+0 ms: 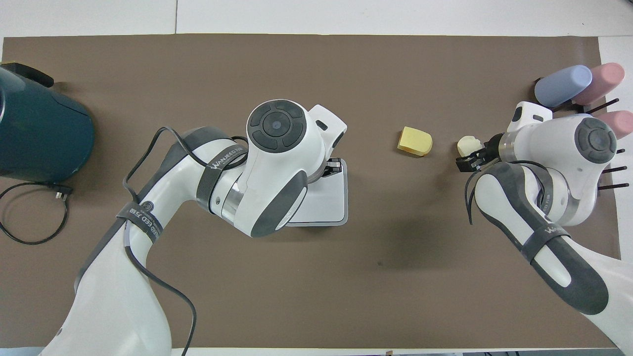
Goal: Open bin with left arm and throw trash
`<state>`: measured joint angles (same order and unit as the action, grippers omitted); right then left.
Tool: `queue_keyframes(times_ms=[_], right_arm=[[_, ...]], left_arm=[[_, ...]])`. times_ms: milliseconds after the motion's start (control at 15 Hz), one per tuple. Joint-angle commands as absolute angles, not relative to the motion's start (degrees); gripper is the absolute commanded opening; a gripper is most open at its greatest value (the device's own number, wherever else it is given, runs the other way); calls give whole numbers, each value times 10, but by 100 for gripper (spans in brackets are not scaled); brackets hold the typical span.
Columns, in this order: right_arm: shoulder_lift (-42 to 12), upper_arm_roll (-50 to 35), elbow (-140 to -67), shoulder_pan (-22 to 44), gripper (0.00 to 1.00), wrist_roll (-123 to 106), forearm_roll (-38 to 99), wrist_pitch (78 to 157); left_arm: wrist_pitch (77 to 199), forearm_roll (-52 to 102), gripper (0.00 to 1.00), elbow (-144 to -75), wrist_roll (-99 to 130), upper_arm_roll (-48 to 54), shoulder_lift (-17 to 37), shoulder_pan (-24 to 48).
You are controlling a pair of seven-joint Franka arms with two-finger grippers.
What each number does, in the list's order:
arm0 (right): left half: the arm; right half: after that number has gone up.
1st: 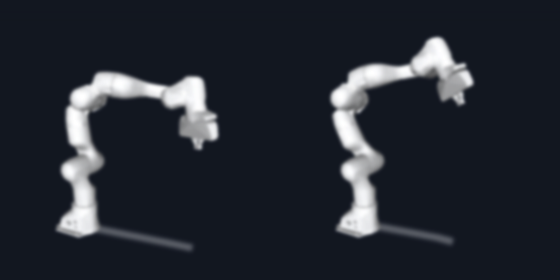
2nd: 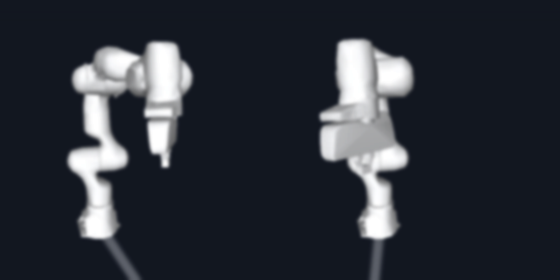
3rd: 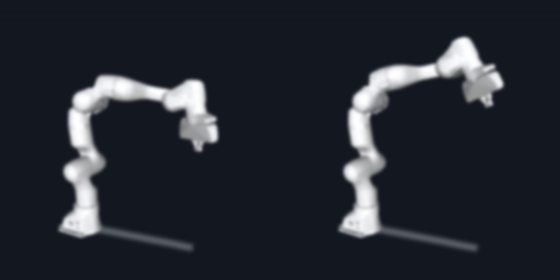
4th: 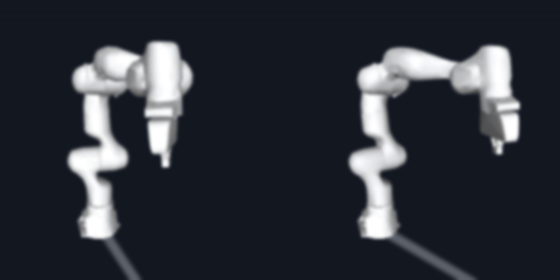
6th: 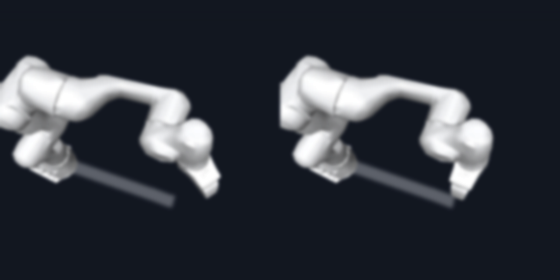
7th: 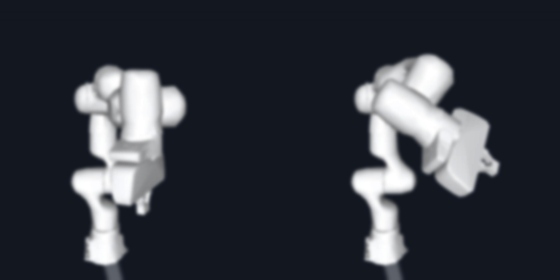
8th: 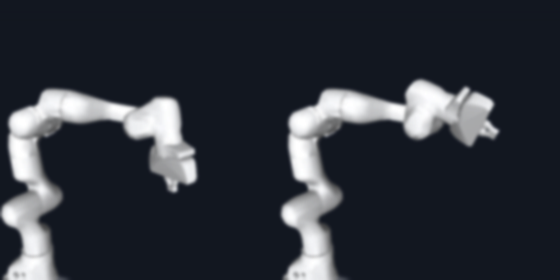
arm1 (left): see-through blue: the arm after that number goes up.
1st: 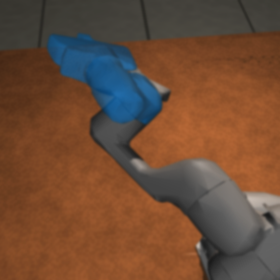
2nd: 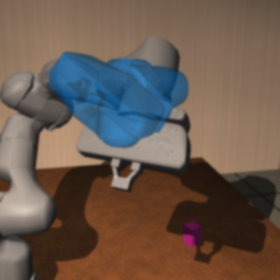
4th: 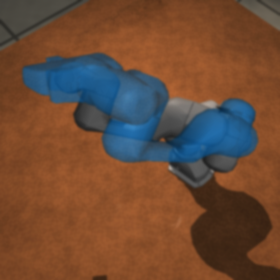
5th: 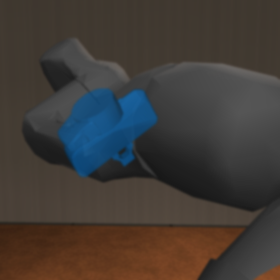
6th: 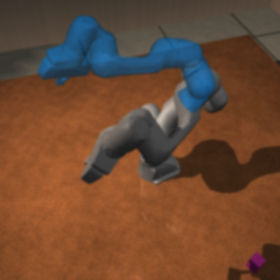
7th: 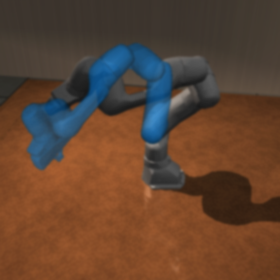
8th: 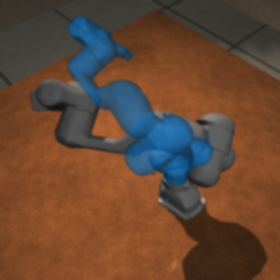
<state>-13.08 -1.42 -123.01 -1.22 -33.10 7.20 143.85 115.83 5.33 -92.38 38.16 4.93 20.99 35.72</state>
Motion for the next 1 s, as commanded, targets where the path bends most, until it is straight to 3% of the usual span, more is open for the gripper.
queue_keyframes(times_ms=[0,667,933], right_arm=[[-127,-19,-1243,-26,0,-358,84,1457],[-98,-20,-1242,-17,0,-312,84,1446],[-56,-25,-1238,0,0,-224,84,1400]], left_arm=[[1156,24,0,-933,386,40,210,370],[1167,11,0,-945,388,39,223,378],[1124,17,0,-943,381,38,177,361]])
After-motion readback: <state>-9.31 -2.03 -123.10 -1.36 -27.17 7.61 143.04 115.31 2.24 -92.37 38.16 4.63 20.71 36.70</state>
